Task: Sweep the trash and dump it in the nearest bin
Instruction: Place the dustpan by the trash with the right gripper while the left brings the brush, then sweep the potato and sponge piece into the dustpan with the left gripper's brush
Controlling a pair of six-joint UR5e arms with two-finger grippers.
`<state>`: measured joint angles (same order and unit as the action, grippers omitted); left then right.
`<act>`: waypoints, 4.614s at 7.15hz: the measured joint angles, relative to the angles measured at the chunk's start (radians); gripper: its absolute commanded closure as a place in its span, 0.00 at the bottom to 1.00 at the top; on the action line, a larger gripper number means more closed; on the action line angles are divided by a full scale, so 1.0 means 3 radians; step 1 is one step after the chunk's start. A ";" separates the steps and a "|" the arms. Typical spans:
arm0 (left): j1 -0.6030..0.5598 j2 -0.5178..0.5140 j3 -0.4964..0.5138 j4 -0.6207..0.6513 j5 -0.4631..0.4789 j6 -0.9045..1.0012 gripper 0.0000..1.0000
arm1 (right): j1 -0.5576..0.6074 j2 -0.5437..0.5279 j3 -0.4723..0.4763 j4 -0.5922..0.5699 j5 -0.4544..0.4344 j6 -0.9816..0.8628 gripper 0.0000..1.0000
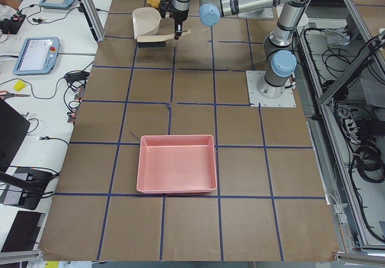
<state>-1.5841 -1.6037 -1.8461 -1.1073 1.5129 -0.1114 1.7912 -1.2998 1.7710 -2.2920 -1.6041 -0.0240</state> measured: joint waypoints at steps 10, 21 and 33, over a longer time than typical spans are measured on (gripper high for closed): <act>-0.1684 -0.1596 0.1232 0.0537 -0.0004 -0.1771 1.00 | -0.2675 -0.0291 -0.0627 0.1372 0.0438 -0.5072 1.00; -0.2226 -0.2592 0.2308 0.0531 0.0101 -0.1984 1.00 | -0.2824 0.1391 -0.2074 0.1858 0.0625 -0.7343 1.00; -0.2645 -0.3211 0.3493 0.0352 0.0093 -0.2148 0.99 | -0.2675 0.1519 -0.2040 0.1872 0.0640 -0.7318 1.00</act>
<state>-2.3777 -2.5669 -0.7983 -1.0016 1.5408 -0.7559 0.9888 -0.8442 1.1591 -1.7303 -1.4122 -2.2194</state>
